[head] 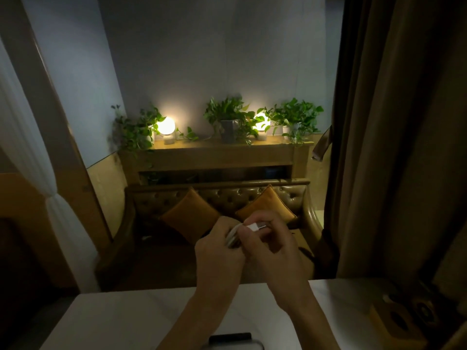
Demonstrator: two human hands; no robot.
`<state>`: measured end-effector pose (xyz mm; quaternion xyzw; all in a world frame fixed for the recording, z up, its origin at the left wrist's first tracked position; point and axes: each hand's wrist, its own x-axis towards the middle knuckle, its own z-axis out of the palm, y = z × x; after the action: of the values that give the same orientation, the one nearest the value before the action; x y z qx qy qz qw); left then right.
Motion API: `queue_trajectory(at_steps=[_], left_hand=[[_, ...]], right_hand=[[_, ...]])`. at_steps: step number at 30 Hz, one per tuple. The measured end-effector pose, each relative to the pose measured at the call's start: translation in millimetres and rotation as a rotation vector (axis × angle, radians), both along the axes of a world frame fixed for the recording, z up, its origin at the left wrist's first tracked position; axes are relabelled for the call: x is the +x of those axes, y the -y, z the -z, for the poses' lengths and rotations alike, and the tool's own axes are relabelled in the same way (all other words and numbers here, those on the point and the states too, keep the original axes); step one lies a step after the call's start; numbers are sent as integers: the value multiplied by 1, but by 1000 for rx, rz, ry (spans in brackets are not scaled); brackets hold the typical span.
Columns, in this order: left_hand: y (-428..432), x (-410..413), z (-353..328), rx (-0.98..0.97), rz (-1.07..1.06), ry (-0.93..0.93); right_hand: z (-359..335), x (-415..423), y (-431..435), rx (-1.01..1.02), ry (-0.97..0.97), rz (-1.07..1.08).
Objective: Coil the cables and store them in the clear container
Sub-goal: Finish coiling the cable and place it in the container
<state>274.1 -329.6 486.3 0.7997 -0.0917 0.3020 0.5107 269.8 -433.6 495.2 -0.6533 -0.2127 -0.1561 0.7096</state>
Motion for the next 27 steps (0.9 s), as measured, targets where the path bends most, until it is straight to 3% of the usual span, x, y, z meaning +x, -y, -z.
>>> queue_trajectory(at_steps=[2, 8, 11, 15, 18, 21, 25, 27], left_hand=[[-7, -1, -3, 47, 27, 35], [-29, 1, 0, 112, 240, -241], [-29, -4, 6, -5, 297, -270], [-22, -8, 5, -161, 304, -326], [-23, -11, 1, -289, 384, -474], [-26, -9, 0, -299, 383, -608], [-26, -17, 0, -208, 445, -544], [-24, -18, 0, -154, 360, -463]], right_hand=[[3, 1, -4, -7, 19, 45], [14, 6, 1, 4, -229, 18], [16, 10, -2, 16, -271, 4], [17, 9, -21, 28, -226, 155], [16, 11, -28, 20, -187, 231], [15, 13, -25, -2, -147, 305], [13, 19, -22, -142, -147, 281], [12, 21, -21, -121, -174, 288]])
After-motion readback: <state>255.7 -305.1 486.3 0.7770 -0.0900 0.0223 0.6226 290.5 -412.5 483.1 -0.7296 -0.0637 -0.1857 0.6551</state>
